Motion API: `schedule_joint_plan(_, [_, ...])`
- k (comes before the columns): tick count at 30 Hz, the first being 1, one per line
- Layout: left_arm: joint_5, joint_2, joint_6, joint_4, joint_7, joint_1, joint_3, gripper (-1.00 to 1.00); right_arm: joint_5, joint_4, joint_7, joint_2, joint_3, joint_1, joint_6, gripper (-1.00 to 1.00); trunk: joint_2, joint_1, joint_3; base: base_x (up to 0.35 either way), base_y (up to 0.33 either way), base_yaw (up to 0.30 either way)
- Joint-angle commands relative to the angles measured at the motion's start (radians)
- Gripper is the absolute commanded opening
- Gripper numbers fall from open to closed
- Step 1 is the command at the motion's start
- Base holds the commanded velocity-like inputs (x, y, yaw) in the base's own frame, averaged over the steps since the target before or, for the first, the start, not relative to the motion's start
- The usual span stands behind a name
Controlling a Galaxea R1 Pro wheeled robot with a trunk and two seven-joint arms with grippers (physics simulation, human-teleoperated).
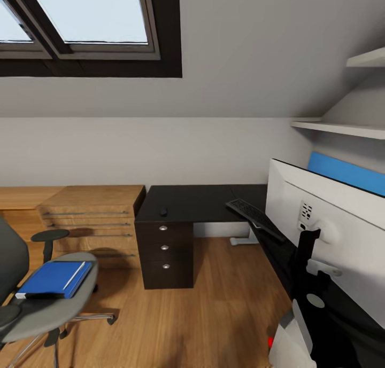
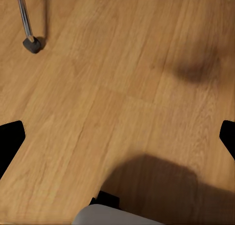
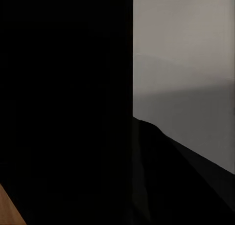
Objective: In the bedroom, organize the workspace by keeping the computer under the desk, ensuring the monitor is on the desk, placing the keyboard on the desk next to the monitor, placing the mouse on the desk next to the keyboard, moving the folder from the swivel chair onto the desk next to the mouse, stacking the notebook on top of the folder with the pen on top of the notebook, and positioning the swivel chair next to the desk.
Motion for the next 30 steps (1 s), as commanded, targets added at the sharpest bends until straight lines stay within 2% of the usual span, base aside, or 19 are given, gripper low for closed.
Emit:
schedule_joint_plan(1, [-0.005,0.0,0.0,-0.002,0.001,0.0,0.004,1.0,0.006,0.0,-0.005,0.0,0.001,-0.001,-0.003,-1.0,-0.001,0.0,-0.001,-0.165,0.0,0.0])
schedule_joint_plan(11, [-0.007,-0.003,-0.005,-0.002,0.001,0.0,0.002,1.0,0.006,0.0,-0.005,-0.001,0.001,-0.001,-0.003,-1.0,-0.001,0.0,-0.001,-0.045,0.0,0.0])
schedule_joint_plan(30, [-0.006,-0.002,-0.009,-0.002,0.002,0.0,0.001,1.0,0.006,0.0,-0.005,-0.002,0.0,0.0,-0.003,-1.0,0.132,-0.073,0.059,0.0,0.0,0.0])
